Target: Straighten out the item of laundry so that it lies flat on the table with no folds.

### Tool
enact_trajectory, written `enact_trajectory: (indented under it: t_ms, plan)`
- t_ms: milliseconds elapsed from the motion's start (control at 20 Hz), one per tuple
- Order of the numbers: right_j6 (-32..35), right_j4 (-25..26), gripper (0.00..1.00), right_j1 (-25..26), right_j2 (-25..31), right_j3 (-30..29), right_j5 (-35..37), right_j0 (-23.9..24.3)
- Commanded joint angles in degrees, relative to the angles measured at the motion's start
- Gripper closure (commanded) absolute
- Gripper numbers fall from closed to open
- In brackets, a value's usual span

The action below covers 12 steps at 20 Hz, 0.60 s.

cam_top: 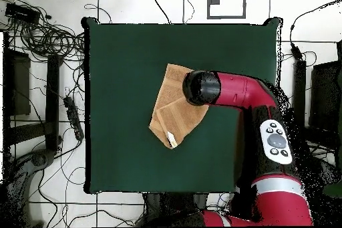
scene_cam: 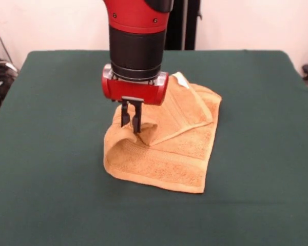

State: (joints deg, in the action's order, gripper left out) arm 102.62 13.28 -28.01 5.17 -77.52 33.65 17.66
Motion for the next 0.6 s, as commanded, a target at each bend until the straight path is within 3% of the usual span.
enact_trajectory:
  t_ms: [50,600]
  plan:
    - [-20.9,4.42,1.0,0.21,11.93,9.47,10.19,1.46]
    - [-23.34,8.33,1.0,0.78,14.71,16.48,17.5,2.96]
